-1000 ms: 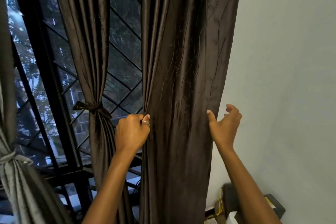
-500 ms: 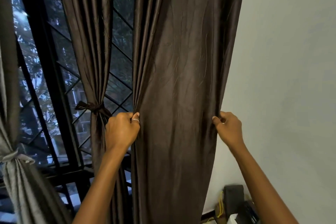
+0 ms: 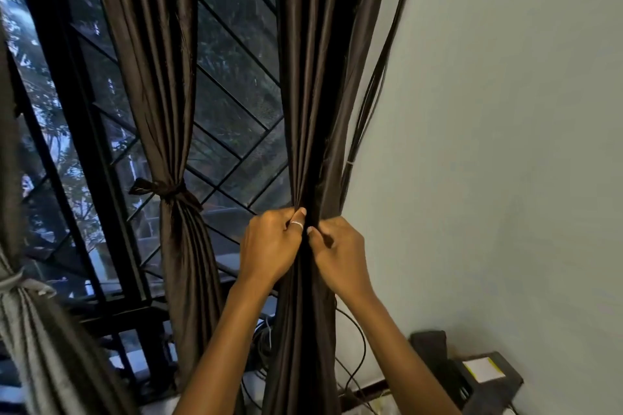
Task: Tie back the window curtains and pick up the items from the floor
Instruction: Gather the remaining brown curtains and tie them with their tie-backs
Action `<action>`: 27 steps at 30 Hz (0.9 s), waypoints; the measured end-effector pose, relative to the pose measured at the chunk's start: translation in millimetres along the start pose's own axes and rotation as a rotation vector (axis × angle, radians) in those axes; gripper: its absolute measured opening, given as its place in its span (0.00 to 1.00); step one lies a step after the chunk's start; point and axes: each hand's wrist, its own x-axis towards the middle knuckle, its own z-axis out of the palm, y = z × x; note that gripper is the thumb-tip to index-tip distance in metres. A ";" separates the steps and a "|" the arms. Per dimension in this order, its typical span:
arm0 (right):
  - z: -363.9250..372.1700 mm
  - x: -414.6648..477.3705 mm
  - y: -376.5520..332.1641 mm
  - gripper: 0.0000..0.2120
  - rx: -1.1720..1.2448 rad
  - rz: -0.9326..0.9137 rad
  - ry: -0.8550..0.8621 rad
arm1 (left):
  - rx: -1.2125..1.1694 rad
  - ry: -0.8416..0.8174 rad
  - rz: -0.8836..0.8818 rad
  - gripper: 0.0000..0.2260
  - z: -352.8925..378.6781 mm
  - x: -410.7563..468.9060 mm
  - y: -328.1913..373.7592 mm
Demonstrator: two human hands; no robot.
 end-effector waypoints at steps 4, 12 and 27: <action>10.2 -5.7 -9.5 0.16 0.076 -0.006 0.005 | -0.069 -0.033 -0.022 0.23 0.4 0.4 -1.6; 17.2 -12.1 -15.7 0.12 0.124 0.020 0.042 | 0.098 -0.023 -0.089 0.28 -6.2 0.8 25.9; -24.3 24.7 8.6 0.30 0.253 0.230 -0.070 | -0.639 -0.296 -0.222 0.10 -25.7 5.0 -4.9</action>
